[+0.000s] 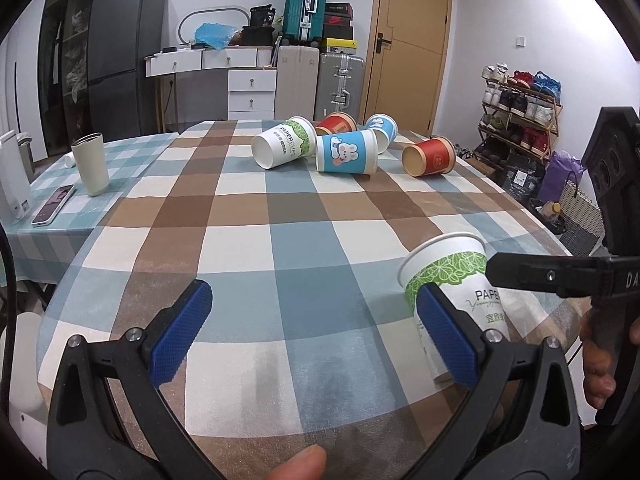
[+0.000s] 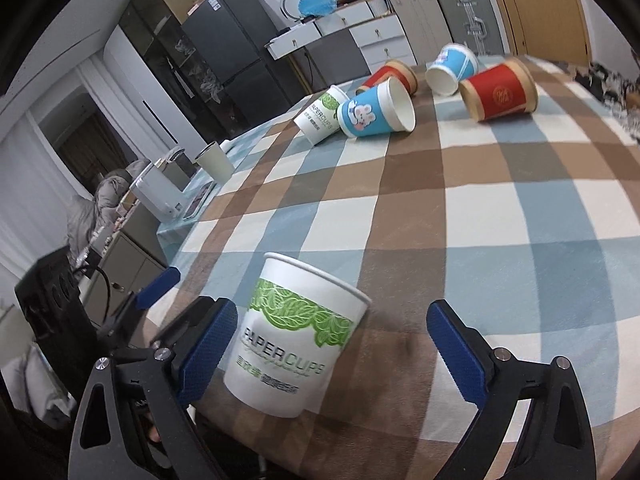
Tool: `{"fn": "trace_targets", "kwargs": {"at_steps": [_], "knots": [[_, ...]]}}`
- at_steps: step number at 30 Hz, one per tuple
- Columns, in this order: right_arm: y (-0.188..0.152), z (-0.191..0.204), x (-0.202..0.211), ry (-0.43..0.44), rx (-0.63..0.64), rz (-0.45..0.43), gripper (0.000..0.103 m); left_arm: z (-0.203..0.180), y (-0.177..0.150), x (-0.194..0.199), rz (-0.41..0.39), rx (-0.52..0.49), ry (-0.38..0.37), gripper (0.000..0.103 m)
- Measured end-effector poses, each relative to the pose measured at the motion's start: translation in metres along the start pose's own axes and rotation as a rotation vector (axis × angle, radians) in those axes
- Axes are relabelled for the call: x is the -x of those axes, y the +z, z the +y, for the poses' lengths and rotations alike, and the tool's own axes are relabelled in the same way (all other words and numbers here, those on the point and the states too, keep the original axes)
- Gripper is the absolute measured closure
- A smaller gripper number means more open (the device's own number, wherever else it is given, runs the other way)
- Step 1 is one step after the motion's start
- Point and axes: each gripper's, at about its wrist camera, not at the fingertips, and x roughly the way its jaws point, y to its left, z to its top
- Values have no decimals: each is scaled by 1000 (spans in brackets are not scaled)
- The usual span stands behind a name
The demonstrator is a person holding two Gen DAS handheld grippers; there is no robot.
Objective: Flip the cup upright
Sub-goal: 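Open the left gripper while the right gripper grasps the white cup body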
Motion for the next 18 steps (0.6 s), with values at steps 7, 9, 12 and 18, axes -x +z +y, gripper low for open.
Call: {"fn": "trace_targets", "kwargs": {"at_steps": [7,9,12,18], "knots": [[6,-9,-18,91,-125,79,15,-1,-1,0,-1,-8,0,1],[8,-10,-22,108,-144,103,16,-2,-2,-1,1,-13,2,1],[10,-13,-29,128,-170,139,18,-3,-2,-1,2,-15,3,1],[15,-17,-31,142,-188,163,33,-3,-2,-1,2,-15,5,1]]}}
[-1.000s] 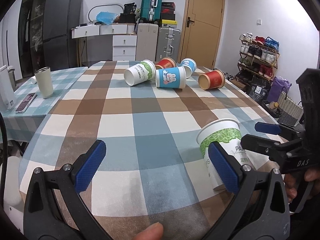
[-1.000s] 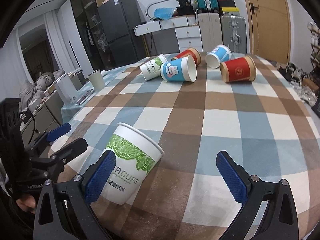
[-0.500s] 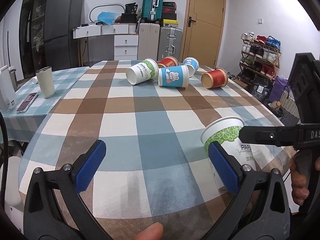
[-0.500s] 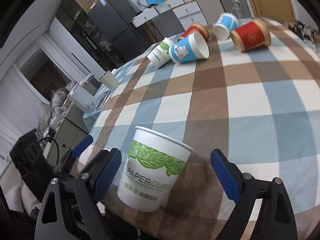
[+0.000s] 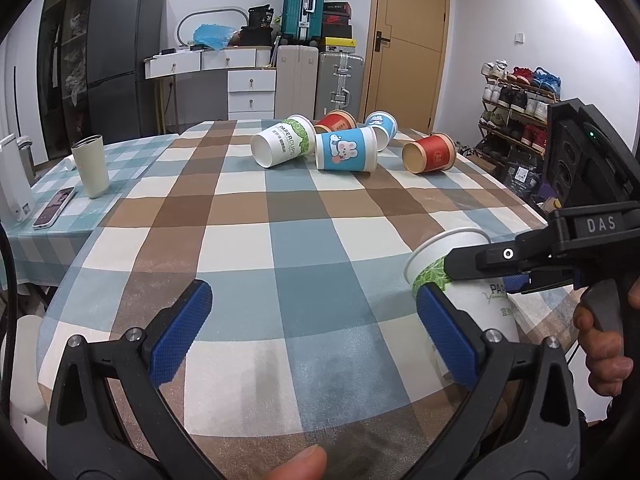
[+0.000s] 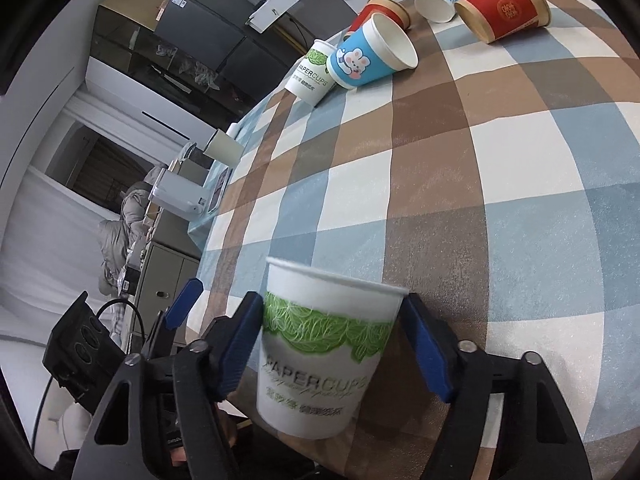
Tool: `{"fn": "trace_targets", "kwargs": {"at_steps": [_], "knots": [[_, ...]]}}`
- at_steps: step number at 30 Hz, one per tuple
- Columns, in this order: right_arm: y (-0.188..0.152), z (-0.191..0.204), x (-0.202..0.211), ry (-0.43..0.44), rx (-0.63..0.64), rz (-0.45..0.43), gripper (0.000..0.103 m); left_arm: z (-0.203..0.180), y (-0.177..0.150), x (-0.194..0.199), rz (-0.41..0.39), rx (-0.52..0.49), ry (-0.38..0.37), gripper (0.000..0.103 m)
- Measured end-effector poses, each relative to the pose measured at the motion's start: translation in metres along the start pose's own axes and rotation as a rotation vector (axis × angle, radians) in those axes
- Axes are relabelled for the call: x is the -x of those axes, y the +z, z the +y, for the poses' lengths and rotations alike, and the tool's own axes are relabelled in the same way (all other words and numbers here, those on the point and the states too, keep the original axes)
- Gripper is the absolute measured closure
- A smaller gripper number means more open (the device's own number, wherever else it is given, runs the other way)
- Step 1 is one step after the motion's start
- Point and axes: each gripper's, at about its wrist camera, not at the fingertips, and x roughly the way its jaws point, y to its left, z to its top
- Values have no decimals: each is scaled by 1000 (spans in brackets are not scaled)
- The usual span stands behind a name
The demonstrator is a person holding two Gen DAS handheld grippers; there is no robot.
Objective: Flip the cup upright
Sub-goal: 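Open the left gripper while the right gripper grasps the white cup body, then rotate the white cup with the right gripper until its rim faces up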
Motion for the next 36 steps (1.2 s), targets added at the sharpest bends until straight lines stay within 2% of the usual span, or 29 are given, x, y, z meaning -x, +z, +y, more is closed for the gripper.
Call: {"fn": "trace_targets", "kwargs": {"at_steps": [8,21,26,30,36], "knots": [[-5,8,13,-17,80,-89,35,0,0,0,0,1,-1,1],[-19,29,31,-99,337,-402,36,2,-1,-1,0,6,3,1],[-24,39,30,-172,412,-506,36,4,-1,-1,1,8,6,1],[-27,45,25,-230,450,-554,36,7,-2,-3,2,13,7,1],[-26,47,16,-290,467,-552,36,7,-2,-3,2,12,6,1]]}}
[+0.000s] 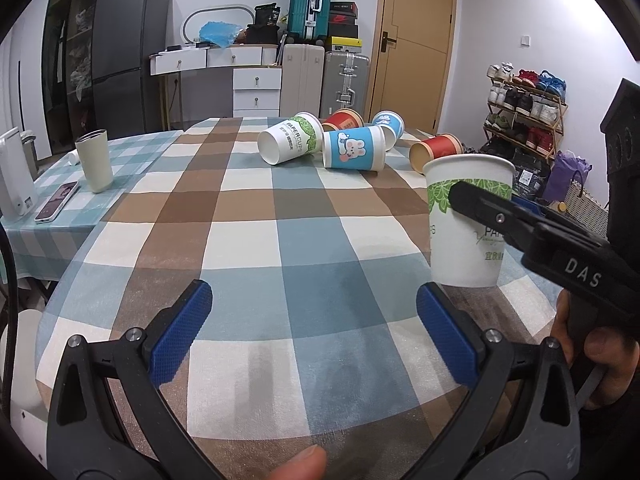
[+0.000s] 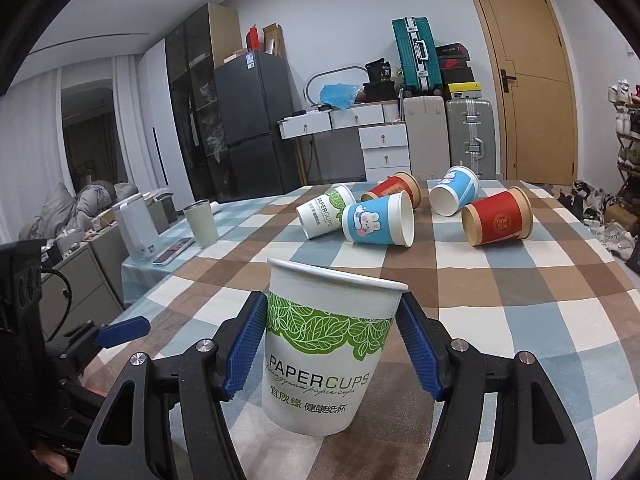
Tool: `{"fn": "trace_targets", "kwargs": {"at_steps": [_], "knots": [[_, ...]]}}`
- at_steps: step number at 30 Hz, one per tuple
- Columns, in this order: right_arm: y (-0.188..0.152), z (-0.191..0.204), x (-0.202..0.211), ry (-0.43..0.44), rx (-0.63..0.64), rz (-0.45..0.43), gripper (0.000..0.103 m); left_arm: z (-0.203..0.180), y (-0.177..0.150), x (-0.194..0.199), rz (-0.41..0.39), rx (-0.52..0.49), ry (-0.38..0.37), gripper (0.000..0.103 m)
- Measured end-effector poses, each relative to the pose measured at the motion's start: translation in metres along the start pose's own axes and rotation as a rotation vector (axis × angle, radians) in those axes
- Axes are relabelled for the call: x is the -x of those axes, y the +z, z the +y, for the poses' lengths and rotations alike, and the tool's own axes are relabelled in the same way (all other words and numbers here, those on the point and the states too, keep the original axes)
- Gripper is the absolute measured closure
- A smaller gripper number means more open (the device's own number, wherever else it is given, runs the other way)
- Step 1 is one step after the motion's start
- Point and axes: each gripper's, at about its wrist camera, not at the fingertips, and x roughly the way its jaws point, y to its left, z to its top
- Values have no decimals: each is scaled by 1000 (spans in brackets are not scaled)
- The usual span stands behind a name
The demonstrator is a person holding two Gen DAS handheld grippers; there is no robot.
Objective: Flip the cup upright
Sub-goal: 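Rotate the white cup with the right gripper until its rim faces up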
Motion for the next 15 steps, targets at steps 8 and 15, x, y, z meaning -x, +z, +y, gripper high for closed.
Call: {"fn": "trace_targets", "kwargs": {"at_steps": [8,15], "knots": [[-1,6,-7,-31,44,44,36,1,-1,-1,2,2,1,1],[-6,14,-8,-19,90,72,36,3,-1,-1,1,3,1,1]]}}
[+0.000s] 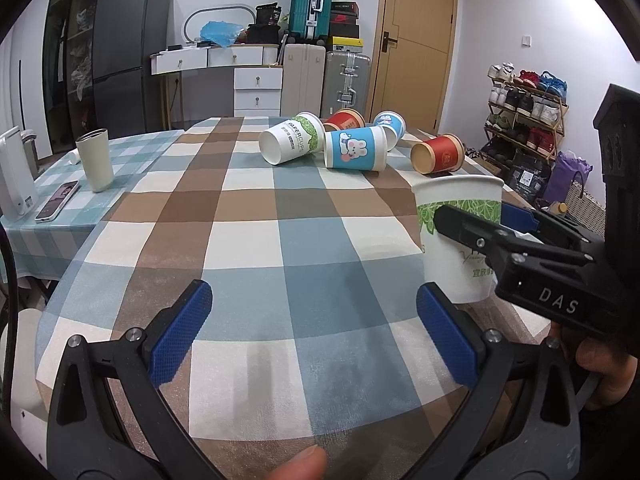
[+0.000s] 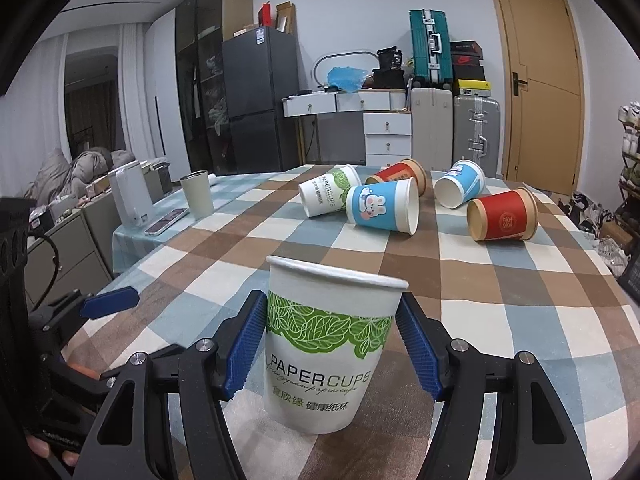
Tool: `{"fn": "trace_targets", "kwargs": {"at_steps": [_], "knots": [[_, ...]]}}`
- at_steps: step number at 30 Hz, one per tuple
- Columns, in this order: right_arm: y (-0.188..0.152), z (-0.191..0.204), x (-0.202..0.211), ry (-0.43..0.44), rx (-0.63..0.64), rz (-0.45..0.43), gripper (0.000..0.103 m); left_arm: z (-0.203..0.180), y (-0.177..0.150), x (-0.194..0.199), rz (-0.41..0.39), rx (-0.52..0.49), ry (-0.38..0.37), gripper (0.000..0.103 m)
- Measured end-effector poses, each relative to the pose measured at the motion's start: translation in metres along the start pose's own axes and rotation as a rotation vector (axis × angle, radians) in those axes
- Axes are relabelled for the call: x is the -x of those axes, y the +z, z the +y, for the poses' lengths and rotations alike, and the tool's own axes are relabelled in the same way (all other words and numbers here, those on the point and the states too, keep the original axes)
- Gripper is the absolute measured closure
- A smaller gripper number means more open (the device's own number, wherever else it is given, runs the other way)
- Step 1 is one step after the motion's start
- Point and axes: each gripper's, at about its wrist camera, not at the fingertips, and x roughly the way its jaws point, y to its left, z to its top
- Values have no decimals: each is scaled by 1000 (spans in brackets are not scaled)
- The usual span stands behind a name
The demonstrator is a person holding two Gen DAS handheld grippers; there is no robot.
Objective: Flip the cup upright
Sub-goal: 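Rotate the white cup with the right gripper until its rim faces up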
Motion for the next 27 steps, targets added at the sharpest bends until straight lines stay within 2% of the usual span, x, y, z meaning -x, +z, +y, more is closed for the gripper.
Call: {"fn": "trace_targets", "kwargs": {"at_steps": [21,27], "knots": [[-23,11,28,37,81,-10,40,1,0,-2,2,1,3,1],[-18,8,22,-14,50,-42,40,1,0,-2,2,1,3,1]]}}
